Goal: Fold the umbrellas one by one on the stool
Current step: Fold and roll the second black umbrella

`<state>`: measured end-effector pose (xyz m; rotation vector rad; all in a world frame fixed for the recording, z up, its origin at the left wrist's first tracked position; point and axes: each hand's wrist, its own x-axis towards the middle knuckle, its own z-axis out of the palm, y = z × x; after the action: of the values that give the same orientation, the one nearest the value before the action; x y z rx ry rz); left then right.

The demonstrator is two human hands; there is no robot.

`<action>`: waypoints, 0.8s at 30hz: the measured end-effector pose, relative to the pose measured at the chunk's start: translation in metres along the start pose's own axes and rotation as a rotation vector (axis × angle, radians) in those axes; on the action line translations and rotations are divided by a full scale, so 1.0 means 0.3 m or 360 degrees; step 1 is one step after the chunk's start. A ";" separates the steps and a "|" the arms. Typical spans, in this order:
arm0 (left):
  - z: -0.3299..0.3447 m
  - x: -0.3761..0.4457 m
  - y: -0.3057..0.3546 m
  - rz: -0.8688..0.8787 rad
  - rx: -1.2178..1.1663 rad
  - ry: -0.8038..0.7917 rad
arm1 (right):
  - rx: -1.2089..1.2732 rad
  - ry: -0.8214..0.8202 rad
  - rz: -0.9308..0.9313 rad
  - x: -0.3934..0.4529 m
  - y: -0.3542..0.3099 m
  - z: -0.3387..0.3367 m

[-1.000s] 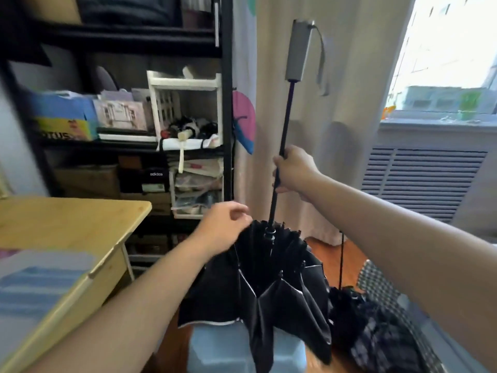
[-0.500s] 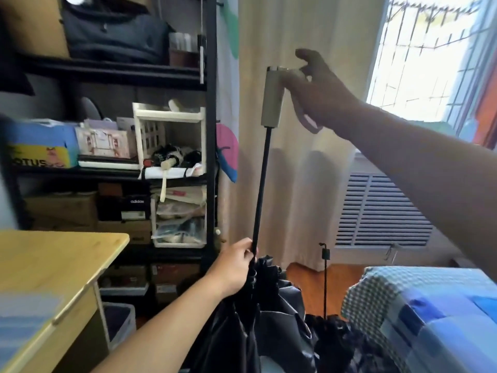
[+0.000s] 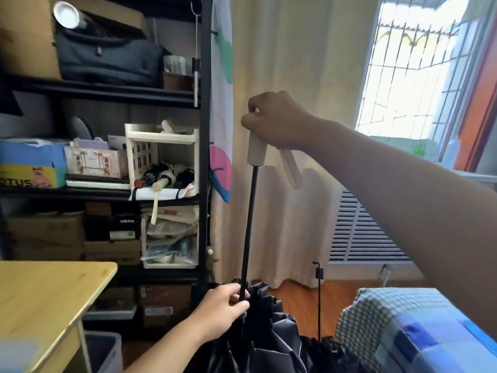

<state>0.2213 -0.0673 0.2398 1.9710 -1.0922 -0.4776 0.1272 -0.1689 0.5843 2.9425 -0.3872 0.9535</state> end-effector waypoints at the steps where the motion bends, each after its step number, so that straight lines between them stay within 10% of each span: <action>1: 0.004 -0.003 -0.016 -0.0017 -0.0064 0.0024 | 0.0030 0.0011 -0.0058 -0.017 -0.021 0.012; 24: 0.084 -0.002 -0.185 -0.0034 -0.0182 0.0101 | 0.0309 -0.0413 -0.0151 -0.503 0.080 0.790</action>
<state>0.2337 -0.0623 0.1803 1.8868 -0.9838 -0.4753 0.1395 -0.1812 0.3027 3.2378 -0.1653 0.6334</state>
